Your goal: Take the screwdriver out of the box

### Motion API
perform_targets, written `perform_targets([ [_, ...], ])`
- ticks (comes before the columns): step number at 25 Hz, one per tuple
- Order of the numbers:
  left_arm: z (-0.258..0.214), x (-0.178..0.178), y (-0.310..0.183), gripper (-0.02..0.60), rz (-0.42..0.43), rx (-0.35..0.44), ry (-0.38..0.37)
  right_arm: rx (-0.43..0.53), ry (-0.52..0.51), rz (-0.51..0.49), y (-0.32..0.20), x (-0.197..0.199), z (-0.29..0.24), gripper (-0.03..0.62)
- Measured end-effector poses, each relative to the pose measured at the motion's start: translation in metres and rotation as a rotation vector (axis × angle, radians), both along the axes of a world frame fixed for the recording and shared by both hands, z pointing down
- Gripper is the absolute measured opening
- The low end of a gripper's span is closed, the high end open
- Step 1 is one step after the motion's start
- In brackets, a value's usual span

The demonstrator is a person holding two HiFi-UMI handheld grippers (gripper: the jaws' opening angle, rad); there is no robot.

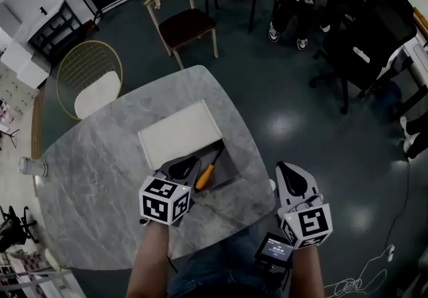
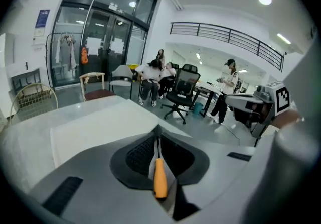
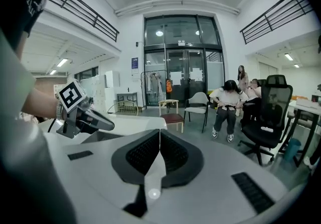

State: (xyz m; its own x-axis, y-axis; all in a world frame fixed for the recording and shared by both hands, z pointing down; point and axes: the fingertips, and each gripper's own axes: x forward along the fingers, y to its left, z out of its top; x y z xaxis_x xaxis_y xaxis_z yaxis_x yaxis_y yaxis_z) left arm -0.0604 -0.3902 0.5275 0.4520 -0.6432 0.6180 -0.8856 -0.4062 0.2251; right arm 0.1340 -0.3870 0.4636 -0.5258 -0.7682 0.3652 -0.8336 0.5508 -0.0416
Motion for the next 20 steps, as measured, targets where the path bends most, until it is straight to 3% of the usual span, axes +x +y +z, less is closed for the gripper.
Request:
perform_targets([
  [1, 0.012, 0.004, 0.004, 0.041, 0.016, -0.048, -0.010, -0.012, 0.002, 0.005, 0.003, 0.004, 0.006, 0.026],
  [3, 0.033, 0.012, 0.013, 0.158, 0.056, -0.141, -0.026, -0.033, 0.005, 0.018, 0.008, 0.012, 0.017, 0.026],
  [4, 0.043, 0.014, 0.016, 0.177, 0.072, -0.180, -0.036, -0.042, 0.006, 0.026, 0.009, 0.015, 0.021, 0.026],
  [10, 0.079, 0.019, 0.026, 0.178, 0.109, -0.320, -0.101, -0.083, 0.015, 0.070, 0.016, 0.033, 0.043, 0.026],
  [20, 0.117, 0.024, 0.021, 0.152, 0.152, -0.421, -0.259, -0.146, 0.027, 0.175, 0.031, 0.071, 0.072, 0.026],
])
